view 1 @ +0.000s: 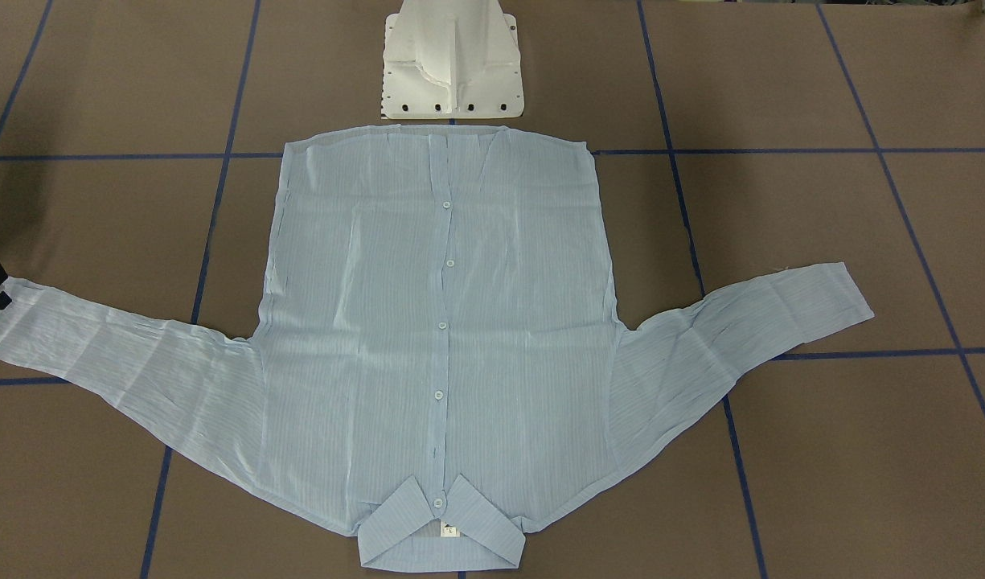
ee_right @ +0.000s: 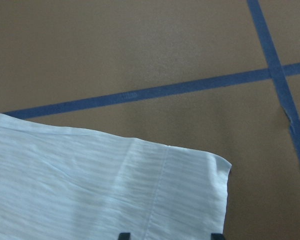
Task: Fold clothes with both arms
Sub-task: 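Lower the right gripper onto the sleeve cuff nearest it and grasp it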
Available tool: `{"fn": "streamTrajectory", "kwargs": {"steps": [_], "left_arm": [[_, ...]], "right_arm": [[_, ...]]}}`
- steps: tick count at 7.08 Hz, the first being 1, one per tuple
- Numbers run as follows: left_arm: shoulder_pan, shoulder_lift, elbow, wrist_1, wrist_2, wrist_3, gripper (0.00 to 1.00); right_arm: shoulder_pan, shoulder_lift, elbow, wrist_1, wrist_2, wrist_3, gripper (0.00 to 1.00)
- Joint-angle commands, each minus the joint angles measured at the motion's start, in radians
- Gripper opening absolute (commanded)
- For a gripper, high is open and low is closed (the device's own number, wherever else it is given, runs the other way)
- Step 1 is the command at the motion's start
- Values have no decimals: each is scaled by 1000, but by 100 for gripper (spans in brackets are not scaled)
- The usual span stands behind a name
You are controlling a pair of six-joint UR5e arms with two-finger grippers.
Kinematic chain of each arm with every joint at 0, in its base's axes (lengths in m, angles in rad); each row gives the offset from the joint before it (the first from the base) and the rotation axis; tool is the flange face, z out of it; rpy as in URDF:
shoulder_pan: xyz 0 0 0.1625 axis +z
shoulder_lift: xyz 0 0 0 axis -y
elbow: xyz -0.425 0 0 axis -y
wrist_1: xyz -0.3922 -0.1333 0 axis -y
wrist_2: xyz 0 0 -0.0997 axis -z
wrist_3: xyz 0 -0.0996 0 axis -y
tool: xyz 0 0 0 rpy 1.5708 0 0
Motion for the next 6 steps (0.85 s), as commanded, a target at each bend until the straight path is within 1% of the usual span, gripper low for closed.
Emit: {"fn": "streamTrajectory", "kwargs": {"steps": [1, 3, 6], "left_arm": [[0, 1, 2, 0, 0, 0, 100], [0, 1, 7, 0, 0, 0, 100], [0, 1, 10, -2, 0, 0, 100]], "right_arm": [[-19, -8, 0, 1, -16, 0, 59], [-18, -8, 11, -1, -16, -7, 0], [-16, -6, 18, 1, -16, -24, 0]]}}
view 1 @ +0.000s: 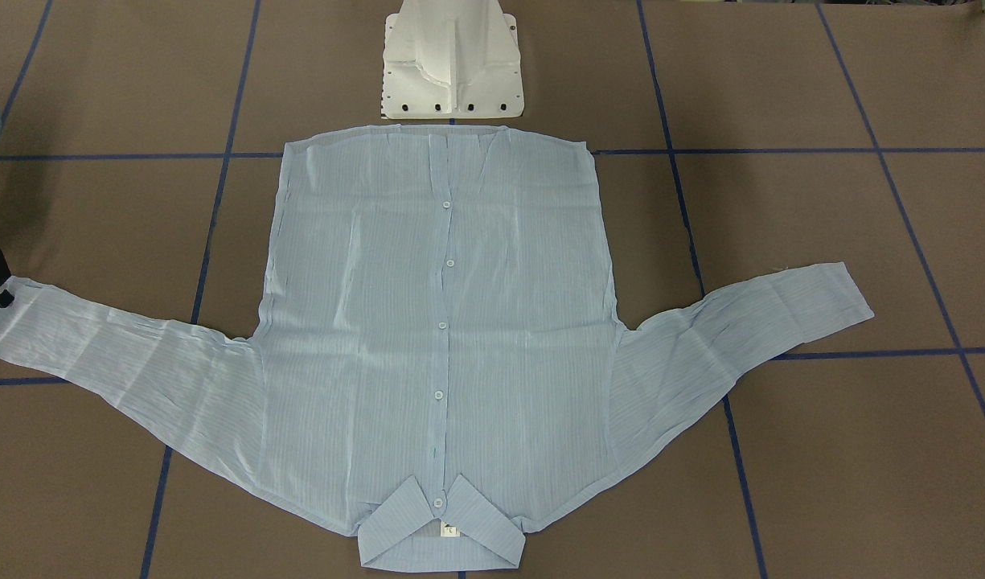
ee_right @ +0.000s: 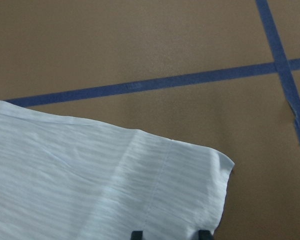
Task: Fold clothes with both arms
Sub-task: 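Lower the right gripper onto the sleeve cuff nearest it and grasp it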
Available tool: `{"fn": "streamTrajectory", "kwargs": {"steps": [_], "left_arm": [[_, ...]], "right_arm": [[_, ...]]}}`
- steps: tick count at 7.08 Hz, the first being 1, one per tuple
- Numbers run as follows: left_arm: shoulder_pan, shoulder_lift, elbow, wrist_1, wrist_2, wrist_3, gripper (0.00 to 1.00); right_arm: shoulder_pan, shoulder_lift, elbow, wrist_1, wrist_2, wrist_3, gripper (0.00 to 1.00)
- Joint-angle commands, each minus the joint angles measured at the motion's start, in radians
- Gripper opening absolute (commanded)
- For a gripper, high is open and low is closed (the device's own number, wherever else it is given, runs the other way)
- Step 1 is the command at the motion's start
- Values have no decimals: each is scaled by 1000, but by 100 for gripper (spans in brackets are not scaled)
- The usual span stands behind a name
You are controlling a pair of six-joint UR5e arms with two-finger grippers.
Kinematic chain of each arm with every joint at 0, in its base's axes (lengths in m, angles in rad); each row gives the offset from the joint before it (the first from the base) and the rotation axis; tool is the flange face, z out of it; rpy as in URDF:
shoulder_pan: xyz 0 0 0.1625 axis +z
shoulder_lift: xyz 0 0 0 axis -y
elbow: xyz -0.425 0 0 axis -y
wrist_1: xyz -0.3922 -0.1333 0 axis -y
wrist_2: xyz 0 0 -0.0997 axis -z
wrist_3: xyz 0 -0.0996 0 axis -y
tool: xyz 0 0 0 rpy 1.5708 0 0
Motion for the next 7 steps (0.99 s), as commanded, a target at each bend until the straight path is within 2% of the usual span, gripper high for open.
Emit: {"fn": "streamTrajectory", "kwargs": {"steps": [1, 5, 6, 7], "left_arm": [[0, 0, 1, 0, 0, 0, 100], [0, -1, 8, 0, 2, 0, 100], [0, -1, 8, -4, 2, -1, 100], [0, 0, 21, -22, 0, -2, 100]], "right_arm": [[2, 3, 21, -1, 3, -8, 0], [36, 13, 31, -4, 14, -11, 0], [57, 16, 78, -17, 20, -12, 0], [70, 38, 162, -82, 16, -11, 0]]}}
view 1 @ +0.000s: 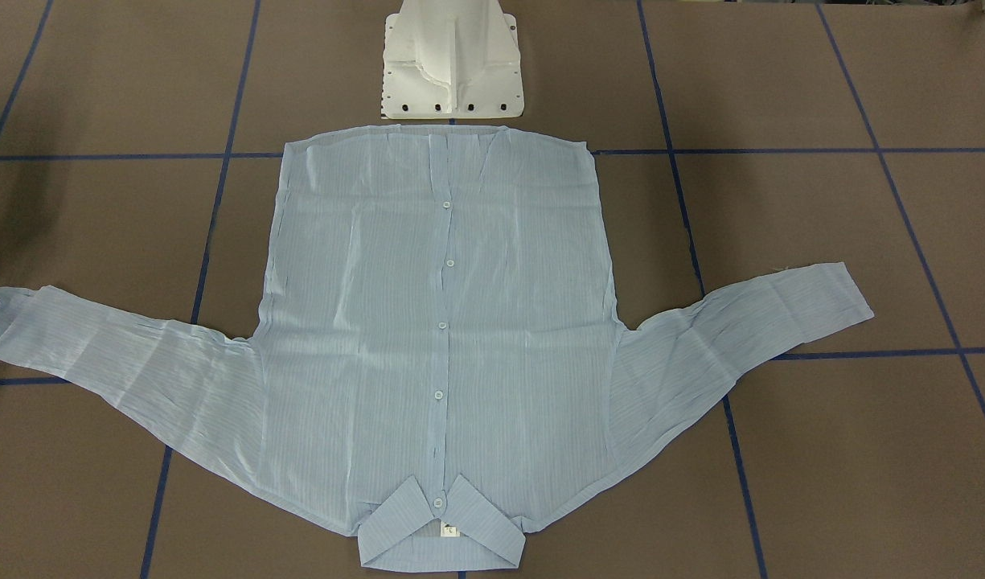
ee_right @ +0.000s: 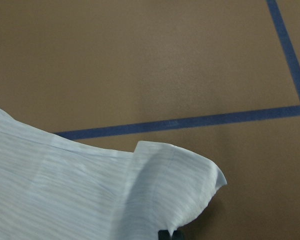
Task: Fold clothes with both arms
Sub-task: 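Lower the right gripper onto the sleeve cuff nearest it and grasp it, then carry the cuff with the right gripper across the shirt toward the collar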
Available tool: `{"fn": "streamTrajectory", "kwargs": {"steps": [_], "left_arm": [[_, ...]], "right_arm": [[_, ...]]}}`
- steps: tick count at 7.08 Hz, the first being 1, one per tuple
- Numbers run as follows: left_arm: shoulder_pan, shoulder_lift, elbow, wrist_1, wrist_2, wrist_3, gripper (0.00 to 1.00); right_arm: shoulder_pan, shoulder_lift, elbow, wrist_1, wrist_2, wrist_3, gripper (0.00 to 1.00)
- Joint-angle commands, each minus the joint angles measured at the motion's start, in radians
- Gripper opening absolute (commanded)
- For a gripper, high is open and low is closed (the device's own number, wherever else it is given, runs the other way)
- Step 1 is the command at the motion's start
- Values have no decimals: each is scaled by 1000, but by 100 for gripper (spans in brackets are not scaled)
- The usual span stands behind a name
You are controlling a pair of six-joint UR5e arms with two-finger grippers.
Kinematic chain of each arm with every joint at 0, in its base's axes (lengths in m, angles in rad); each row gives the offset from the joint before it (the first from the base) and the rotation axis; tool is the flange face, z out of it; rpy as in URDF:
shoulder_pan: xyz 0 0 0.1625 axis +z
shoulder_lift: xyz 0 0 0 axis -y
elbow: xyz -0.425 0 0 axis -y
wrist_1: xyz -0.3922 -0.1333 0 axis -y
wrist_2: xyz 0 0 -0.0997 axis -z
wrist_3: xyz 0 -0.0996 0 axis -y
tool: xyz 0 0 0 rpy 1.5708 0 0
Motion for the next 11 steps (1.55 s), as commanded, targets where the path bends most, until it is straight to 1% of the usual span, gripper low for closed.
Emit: {"fn": "streamTrajectory", "kwargs": {"steps": [1, 2, 3, 4, 5, 6, 7, 10, 11], "left_arm": [[0, 0, 36, -53, 0, -1, 100], [0, 0, 63, -101, -1, -2, 100], [2, -2, 68, -130, 0, -11, 100], [0, -3, 65, -130, 0, -17, 100], [0, -2, 63, -132, -1, -19, 100], [0, -2, 60, -132, -1, -19, 100], [2, -3, 62, -132, 0, -19, 100], [0, 0, 60, -132, -1, -19, 100], [0, 0, 57, -132, -1, -19, 100]], "right_arm": [[30, 67, 183, -184, -11, 2, 0], [27, 145, 260, -271, -37, 3, 0], [-22, 244, 282, -278, -59, 17, 0], [-92, 355, 275, -285, -101, 20, 0], [-172, 471, 273, -376, -179, 64, 0], [-297, 613, 263, -515, -347, 130, 0], [-391, 720, 229, -587, -504, 146, 0], [-545, 938, -2, -578, -643, 161, 0], [-591, 967, -50, -578, -694, 161, 0]]}}
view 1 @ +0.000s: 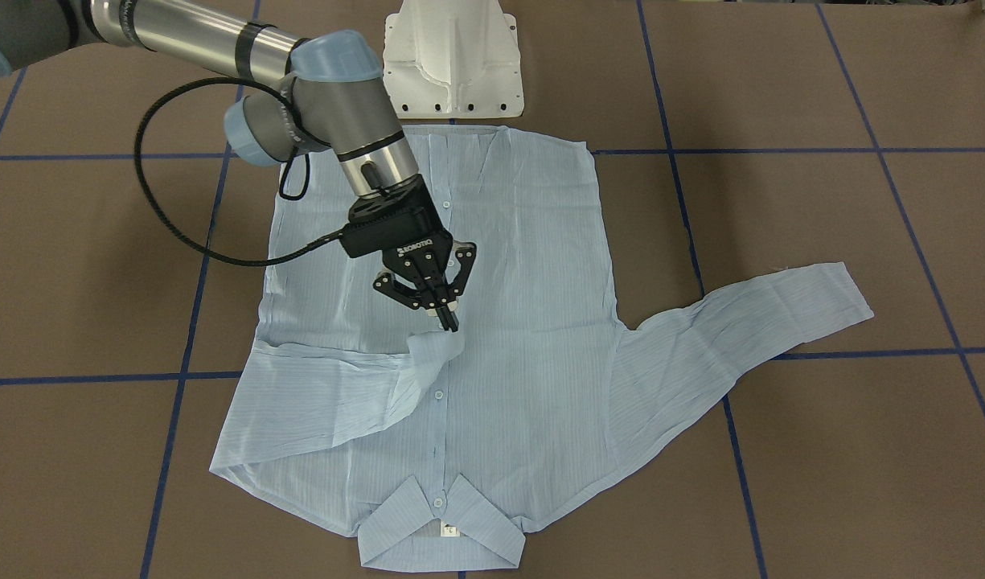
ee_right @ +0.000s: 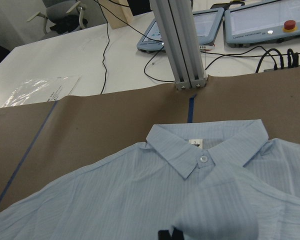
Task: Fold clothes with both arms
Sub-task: 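Carry the cuff with the right gripper across the shirt toward the collar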
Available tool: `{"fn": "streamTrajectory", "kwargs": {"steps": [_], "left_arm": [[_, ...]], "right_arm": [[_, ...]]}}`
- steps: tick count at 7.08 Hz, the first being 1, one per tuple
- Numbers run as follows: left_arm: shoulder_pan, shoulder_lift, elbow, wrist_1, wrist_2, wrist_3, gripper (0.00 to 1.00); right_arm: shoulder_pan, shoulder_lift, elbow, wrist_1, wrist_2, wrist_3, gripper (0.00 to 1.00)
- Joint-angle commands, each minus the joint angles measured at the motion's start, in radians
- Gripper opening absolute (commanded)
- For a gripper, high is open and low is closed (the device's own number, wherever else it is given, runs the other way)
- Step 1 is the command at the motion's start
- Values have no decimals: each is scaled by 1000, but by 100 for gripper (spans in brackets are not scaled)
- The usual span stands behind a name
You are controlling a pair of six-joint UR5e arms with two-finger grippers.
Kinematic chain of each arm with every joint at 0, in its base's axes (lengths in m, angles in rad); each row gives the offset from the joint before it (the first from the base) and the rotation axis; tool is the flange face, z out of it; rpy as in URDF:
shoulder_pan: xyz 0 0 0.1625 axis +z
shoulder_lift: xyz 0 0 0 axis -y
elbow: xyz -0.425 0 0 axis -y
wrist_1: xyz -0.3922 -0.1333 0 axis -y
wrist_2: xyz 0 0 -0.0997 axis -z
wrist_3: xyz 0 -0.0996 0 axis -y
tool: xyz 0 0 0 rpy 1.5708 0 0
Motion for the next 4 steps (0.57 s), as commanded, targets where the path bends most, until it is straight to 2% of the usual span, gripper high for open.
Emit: {"fn": "streamTrajectory", "kwargs": {"steps": [1, 2, 3, 4], "left_arm": [[0, 0, -1, 0, -1, 0, 100], [0, 0, -2, 0, -1, 0, 100], [0, 0, -4, 0, 1, 0, 100], [0, 0, 1, 0, -1, 0, 100]], "right_arm": [[-95, 58, -82, -1, -85, 1, 0], [-117, 61, -84, -2, -88, 3, 68], [-126, 82, -111, -13, -88, 6, 100], [-125, 131, -181, -17, -84, 7, 100]]}}
